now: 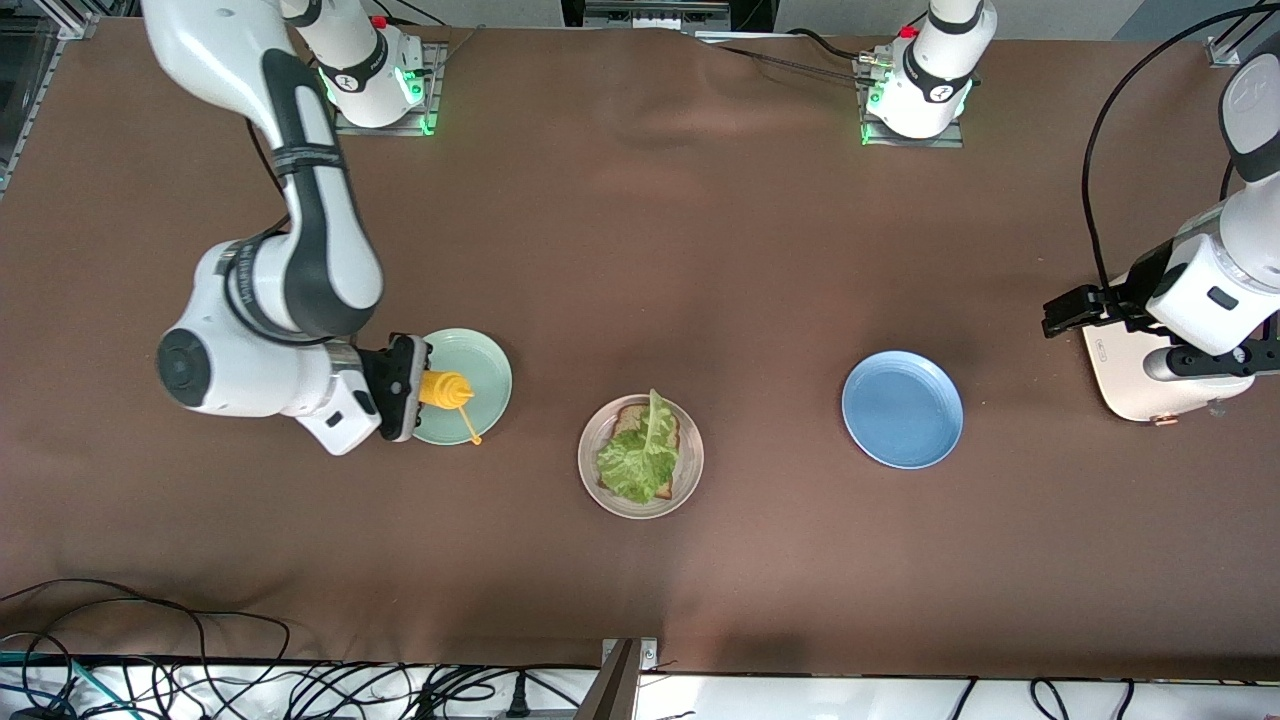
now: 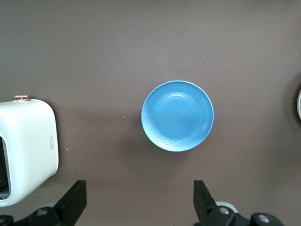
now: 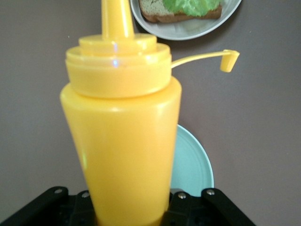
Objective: Make sandwich on beige plate with both arms
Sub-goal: 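Carry the sauce bottle over the beige plate with the right gripper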
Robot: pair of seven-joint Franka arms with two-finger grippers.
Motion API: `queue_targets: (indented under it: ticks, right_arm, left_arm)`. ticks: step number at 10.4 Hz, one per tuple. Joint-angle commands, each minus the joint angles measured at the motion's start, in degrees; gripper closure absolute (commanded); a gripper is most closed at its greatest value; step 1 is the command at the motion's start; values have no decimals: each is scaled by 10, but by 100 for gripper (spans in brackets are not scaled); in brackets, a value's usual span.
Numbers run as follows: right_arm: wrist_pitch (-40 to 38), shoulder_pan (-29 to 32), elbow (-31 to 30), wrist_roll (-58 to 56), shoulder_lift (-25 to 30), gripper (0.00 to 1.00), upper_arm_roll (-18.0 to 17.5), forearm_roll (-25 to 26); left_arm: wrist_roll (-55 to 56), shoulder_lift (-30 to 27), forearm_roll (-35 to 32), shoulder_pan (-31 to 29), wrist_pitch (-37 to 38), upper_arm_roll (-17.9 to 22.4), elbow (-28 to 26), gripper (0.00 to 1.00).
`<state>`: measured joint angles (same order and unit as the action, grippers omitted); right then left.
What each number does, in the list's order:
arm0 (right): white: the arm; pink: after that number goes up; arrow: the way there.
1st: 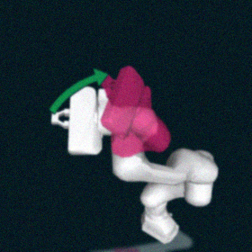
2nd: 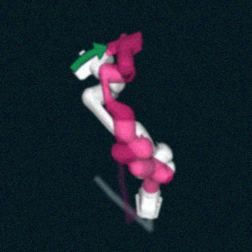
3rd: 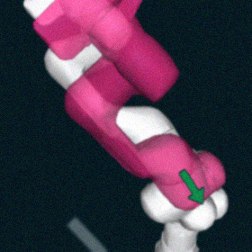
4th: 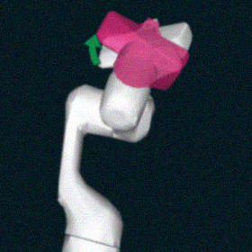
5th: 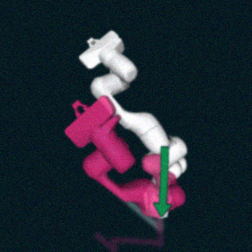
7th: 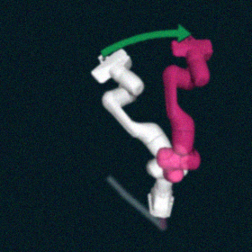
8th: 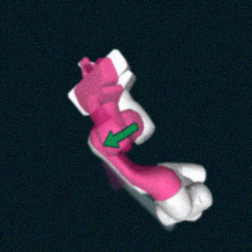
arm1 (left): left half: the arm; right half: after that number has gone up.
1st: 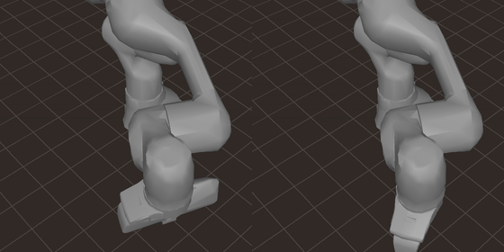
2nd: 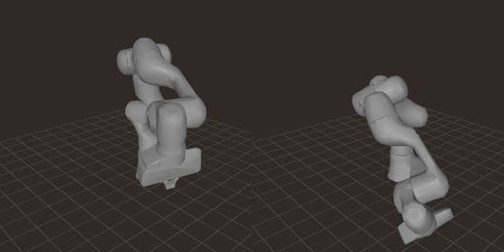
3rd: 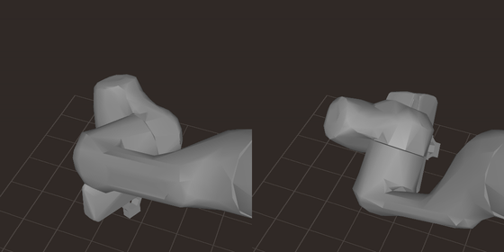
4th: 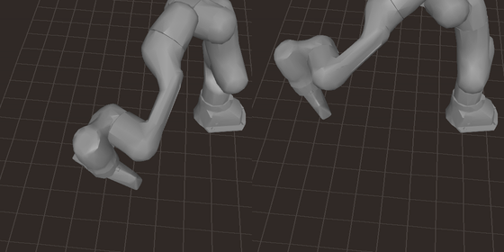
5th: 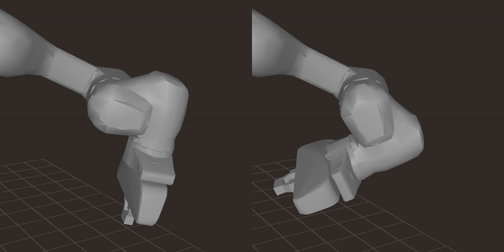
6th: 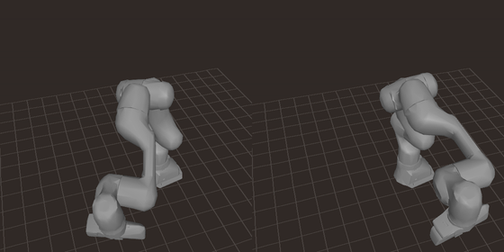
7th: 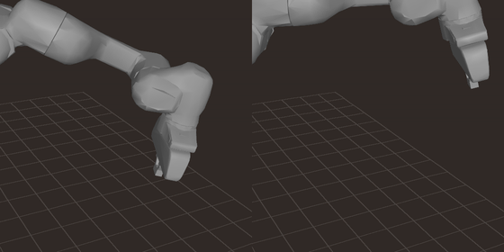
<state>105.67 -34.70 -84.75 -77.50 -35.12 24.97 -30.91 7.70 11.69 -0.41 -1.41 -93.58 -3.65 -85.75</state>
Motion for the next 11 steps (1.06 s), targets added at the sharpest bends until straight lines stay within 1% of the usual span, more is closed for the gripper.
queue_targets:
  ticks: [1, 3, 4, 5, 6, 7, 8, 10, 11]
  right_arm:
    - [24, -47, -6, 70, 1, 100, 17, 65]
    - [38, -97, -2, 144, -11, 100, 22, 140]
    - [36, -119, 21, 173, -27, 100, 23, 183]
    - [32, -147, 40, 197, -43, 100, 31, 222]
    - [31, -176, 54, 223, -63, 100, 46, 249]
    - [24, -195, 82, 234, -84, 100, 51, 294]
    - [0, -207, 119, 245, -107, 100, 50, 330]
    - [-20, -217, 178, 270, -151, 100, 52, 380]
    - [-19, -221, 202, 270, -189, 100, 59, 408]
  left_arm:
    - [-3, -3, -17, 0, 10, -2, 7, 0]
    - [-3, -3, -17, 0, 10, -1, 8, 0]
    - [-4, -3, -17, 0, 10, -1, 7, 0]
    - [-4, -3, -17, 0, 10, -1, 8, 0]
    - [-4, -3, -17, 0, 10, -1, 8, 0]
    - [-3, -3, -17, 0, 10, -2, 8, 0]
    - [-4, -3, -17, 0, 10, -2, 8, 0]
    - [-3, -3, -17, 0, 10, -2, 8, 0]
    - [-3, -3, -17, 0, 10, -2, 8, 0]
